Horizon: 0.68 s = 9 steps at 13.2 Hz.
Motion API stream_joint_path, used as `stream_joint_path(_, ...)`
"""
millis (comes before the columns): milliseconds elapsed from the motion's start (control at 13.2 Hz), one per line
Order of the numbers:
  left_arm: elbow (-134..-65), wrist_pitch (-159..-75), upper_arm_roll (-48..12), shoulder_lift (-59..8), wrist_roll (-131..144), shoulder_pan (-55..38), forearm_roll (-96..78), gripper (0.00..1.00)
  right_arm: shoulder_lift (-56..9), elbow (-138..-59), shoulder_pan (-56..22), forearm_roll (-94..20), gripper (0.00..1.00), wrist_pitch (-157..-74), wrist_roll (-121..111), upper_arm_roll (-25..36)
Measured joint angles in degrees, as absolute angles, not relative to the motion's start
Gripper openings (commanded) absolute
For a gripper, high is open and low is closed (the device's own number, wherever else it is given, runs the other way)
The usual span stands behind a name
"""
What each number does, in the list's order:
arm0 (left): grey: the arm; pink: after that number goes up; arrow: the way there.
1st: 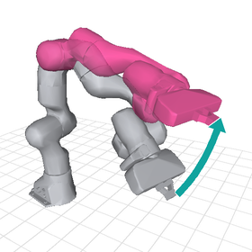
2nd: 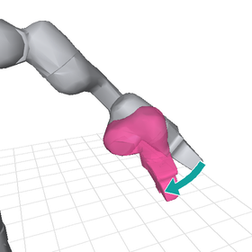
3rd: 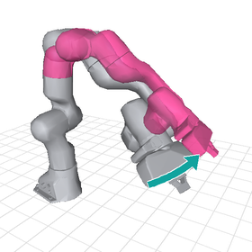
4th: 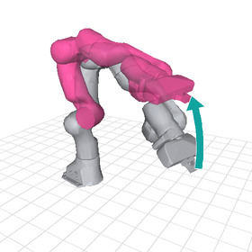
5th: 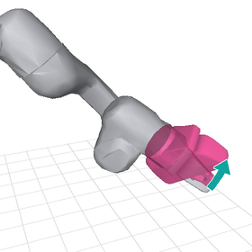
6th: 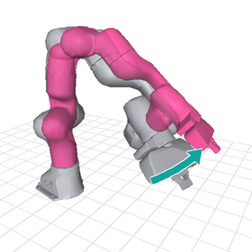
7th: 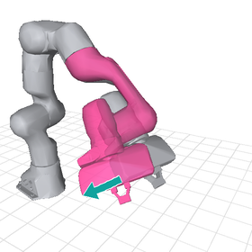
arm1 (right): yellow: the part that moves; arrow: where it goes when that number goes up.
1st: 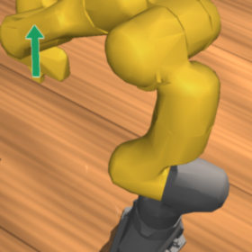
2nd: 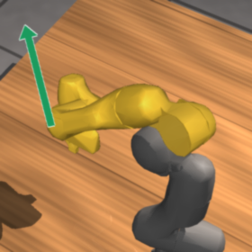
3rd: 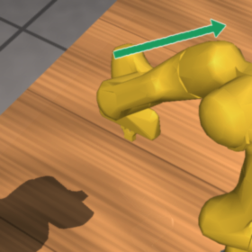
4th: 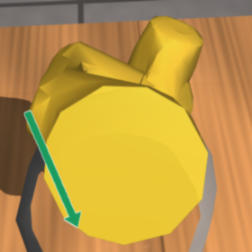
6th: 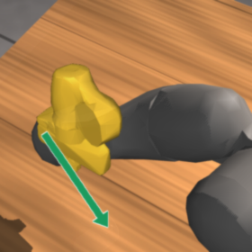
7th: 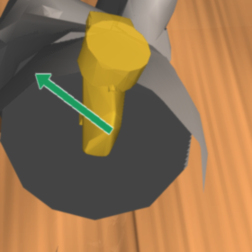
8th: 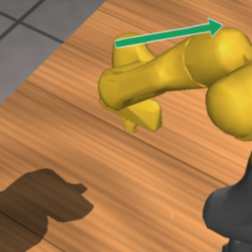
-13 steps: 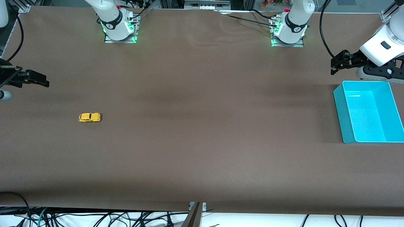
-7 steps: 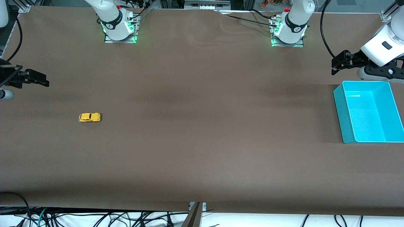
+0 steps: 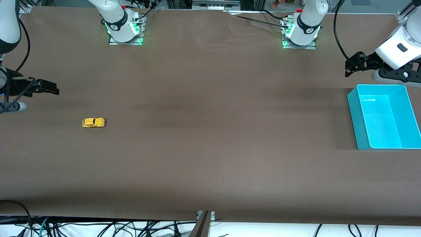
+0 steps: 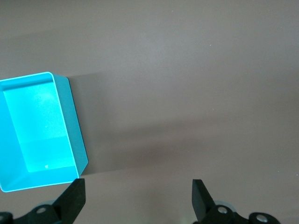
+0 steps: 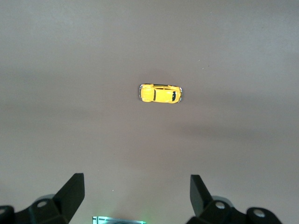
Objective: Wind and store yellow beetle car
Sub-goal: 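Move the right gripper down over the yellow toy car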
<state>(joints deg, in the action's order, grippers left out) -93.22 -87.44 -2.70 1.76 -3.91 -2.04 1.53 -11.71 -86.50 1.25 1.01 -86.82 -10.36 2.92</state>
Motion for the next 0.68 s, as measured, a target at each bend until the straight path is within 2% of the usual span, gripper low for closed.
stream_joint_path(303,-93.2,-87.0,-2.7,1.8,-3.9,-2.0,1.5,1.00,-14.1,-86.7,1.2,1.0,1.00,-85.8,-23.9,2.9)
stream_joint_path(682,-93.2,-86.6,-2.7,1.8,-3.9,-2.0,1.5,1.00,-22.4,-87.1,1.3,1.3,1.00,-89.7,-49.3,2.9)
